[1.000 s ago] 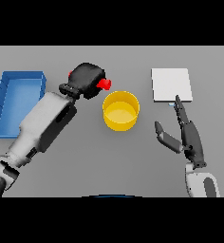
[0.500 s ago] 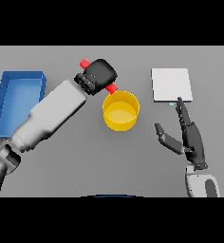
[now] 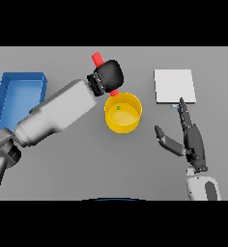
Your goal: Pick up the red beaker and tilt it to pour out 1 green nut into yellow bowl. Pick up the yellow bowl and place it on the metallic measuring scale.
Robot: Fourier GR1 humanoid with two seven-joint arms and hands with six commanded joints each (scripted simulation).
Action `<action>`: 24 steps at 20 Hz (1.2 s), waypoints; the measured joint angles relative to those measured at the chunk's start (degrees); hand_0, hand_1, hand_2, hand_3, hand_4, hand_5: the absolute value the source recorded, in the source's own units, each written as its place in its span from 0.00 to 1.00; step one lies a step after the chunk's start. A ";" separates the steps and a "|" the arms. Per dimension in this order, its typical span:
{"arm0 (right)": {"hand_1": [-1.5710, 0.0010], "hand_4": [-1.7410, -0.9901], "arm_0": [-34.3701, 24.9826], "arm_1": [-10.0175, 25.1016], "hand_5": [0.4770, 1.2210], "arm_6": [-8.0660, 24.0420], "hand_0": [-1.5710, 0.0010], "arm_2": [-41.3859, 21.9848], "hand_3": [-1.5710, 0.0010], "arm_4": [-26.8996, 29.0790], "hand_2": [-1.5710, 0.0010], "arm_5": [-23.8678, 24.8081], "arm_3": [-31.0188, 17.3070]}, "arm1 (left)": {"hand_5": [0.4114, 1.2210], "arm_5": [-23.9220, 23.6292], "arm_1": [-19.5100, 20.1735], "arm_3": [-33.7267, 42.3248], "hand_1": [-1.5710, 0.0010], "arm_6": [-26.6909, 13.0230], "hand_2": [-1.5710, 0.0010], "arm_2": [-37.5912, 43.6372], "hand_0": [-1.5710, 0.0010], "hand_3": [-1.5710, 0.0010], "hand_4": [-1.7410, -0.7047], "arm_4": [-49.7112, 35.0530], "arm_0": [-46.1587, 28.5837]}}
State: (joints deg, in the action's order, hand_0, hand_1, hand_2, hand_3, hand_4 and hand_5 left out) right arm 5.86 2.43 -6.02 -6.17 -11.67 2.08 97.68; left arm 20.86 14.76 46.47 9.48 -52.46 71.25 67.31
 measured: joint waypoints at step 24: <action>1.00 0.85 -0.60 0.26 0.13 -1.38 1.00 -0.59 1.00 0.75 1.00 -1.32 0.29 | 1.00 -3.42 6.49 -23.88 0.00 -0.62 0.00 14.66 0.00 0.04 0.01 -2.08 28.85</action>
State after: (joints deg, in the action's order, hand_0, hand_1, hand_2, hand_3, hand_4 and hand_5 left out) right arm 5.26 2.69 -7.40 -6.76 -10.92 0.76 97.98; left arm 17.44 21.25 22.59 8.86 -37.80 69.17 96.17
